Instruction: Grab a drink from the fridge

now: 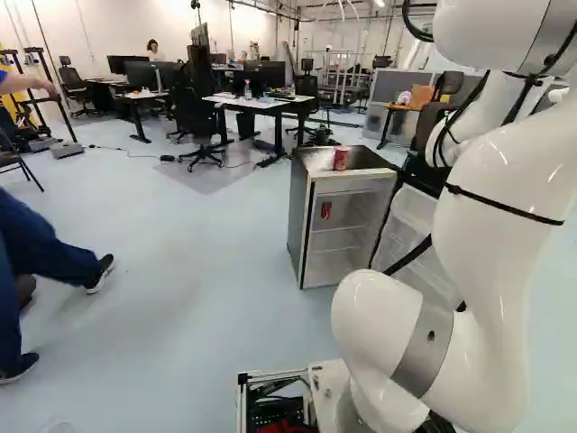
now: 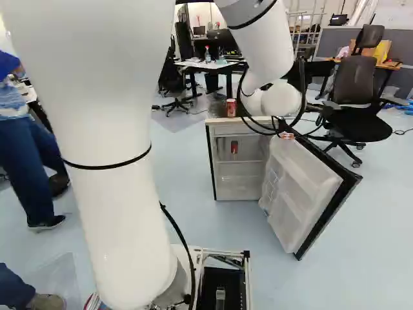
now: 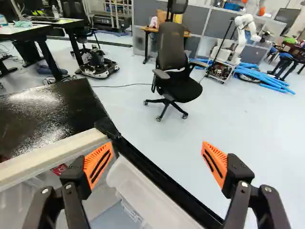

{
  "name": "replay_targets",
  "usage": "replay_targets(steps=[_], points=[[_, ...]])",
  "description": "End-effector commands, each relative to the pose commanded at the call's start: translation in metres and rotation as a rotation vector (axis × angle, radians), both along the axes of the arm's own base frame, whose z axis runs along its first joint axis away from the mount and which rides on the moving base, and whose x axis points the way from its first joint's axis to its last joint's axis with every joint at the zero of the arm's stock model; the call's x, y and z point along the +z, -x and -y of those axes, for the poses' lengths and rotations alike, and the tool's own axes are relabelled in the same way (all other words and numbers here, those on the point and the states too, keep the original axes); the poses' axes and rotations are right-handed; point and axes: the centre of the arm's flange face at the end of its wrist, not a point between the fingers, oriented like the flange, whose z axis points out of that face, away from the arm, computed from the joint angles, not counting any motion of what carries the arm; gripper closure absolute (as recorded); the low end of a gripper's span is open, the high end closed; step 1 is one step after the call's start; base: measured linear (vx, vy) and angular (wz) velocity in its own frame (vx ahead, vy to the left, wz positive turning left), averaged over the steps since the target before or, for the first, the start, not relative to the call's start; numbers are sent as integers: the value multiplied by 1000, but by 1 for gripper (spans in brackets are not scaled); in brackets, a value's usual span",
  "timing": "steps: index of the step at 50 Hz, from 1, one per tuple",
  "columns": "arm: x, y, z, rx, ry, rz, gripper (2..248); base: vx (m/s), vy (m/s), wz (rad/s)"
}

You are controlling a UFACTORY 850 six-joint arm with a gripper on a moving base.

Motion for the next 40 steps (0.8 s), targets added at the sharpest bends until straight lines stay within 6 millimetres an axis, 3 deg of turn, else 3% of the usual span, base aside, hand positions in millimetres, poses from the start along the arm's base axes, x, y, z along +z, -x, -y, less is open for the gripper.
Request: replay_targets(steps=[23, 40], points=[[14, 6, 39, -125, -60, -32, 3, 0, 0, 0], [4, 4, 70, -201, -132, -83, 3, 0, 0, 0]])
